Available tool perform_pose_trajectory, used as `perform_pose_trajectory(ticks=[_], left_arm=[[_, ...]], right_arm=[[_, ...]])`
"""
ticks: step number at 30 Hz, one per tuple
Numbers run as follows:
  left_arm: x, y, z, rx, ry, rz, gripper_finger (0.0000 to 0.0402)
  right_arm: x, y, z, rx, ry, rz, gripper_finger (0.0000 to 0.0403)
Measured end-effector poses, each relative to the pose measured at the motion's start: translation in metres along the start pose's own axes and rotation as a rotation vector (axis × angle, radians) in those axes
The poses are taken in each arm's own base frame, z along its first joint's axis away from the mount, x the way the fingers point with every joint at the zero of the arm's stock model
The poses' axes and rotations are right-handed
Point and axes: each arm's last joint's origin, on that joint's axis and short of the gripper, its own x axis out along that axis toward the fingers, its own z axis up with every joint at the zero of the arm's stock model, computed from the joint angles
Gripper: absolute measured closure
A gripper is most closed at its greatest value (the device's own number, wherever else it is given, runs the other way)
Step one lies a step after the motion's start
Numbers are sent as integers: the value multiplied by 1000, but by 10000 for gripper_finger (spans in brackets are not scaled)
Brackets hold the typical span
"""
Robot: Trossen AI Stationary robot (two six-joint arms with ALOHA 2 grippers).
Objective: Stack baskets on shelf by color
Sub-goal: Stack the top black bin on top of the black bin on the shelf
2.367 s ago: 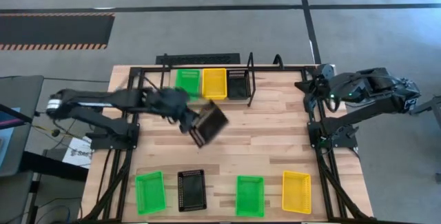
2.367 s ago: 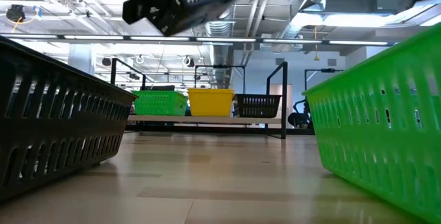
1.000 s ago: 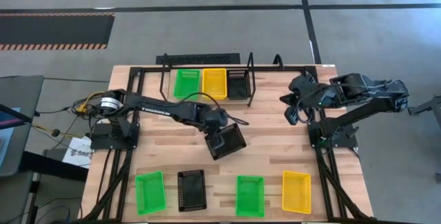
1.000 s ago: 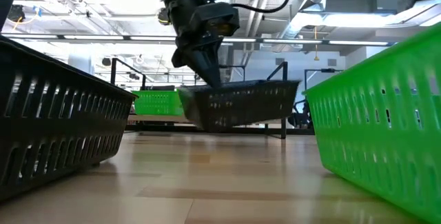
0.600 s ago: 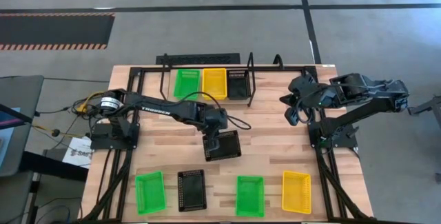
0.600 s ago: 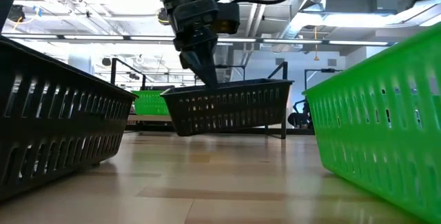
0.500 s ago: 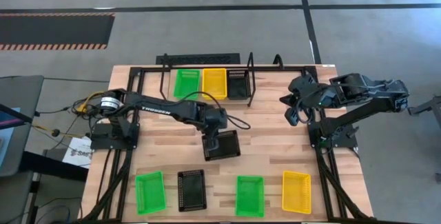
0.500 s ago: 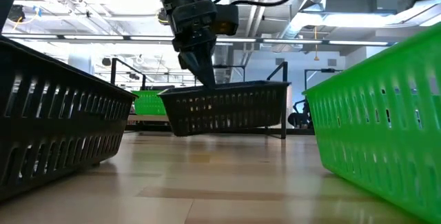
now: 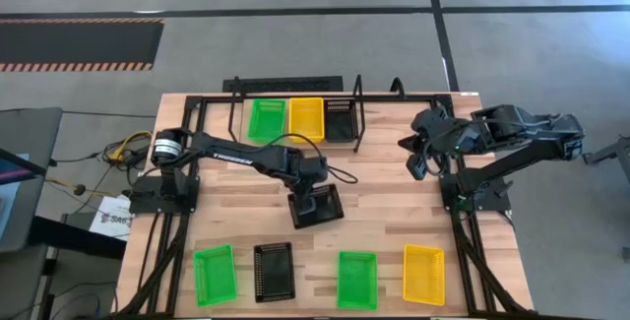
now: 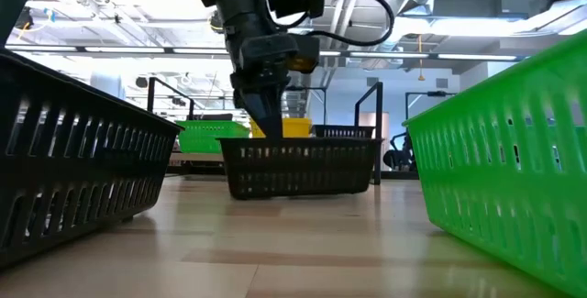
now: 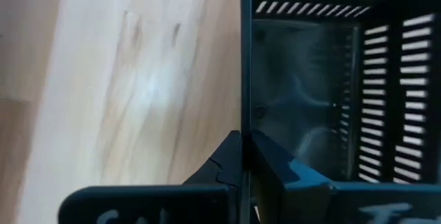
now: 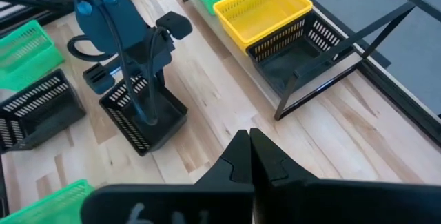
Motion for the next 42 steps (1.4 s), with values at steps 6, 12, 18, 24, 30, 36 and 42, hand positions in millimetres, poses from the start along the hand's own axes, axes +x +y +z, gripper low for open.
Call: perform_pose_trajectory(ticks=[6, 12, 18, 24, 30, 36, 42], left_arm=[[0, 0, 1, 10, -12, 9, 364], [-5, 1, 6, -2, -21, 7, 308], [-47, 3, 34, -101, -53, -50, 279], [-113, -11, 48, -66, -62, 46, 275], [-174, -43, 23, -93, -29, 342, 284], [-210, -90, -11, -163, -234, 389, 285], [-229, -126, -53, -222, -460, 435, 285]], right_arm=[[0, 0, 0, 0, -1, 1, 401], [0, 0, 0, 0, 0, -1, 401], [0, 0, 0, -2, -3, 2, 401], [-1, 4, 0, -48, 21, 79, 401], [-4, 12, -1, -135, -1, 135, 401], [0, 19, 4, -129, -35, 158, 395], [28, 36, 20, -209, -74, 200, 385]])
